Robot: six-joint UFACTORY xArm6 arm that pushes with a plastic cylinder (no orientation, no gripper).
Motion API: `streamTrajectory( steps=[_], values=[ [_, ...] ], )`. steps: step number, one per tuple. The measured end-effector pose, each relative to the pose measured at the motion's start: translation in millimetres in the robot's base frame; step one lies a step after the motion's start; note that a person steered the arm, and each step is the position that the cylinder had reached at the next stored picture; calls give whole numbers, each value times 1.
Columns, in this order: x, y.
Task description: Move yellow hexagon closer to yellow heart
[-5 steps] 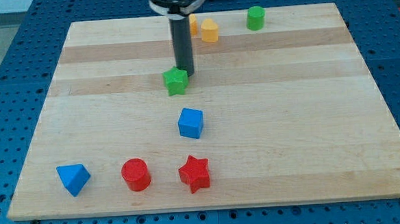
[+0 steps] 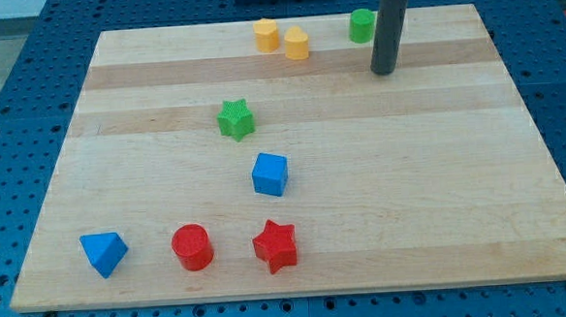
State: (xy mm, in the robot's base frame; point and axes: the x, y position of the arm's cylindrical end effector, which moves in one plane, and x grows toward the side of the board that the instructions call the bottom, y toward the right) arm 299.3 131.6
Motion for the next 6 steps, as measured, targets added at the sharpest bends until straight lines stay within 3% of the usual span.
streamTrajectory(
  steps=[1,2,3,4,5,6],
  values=[
    [-35,-15],
    [-35,77],
    [-85,114],
    [-105,85],
    [-95,17],
    [-52,-64]
  ],
)
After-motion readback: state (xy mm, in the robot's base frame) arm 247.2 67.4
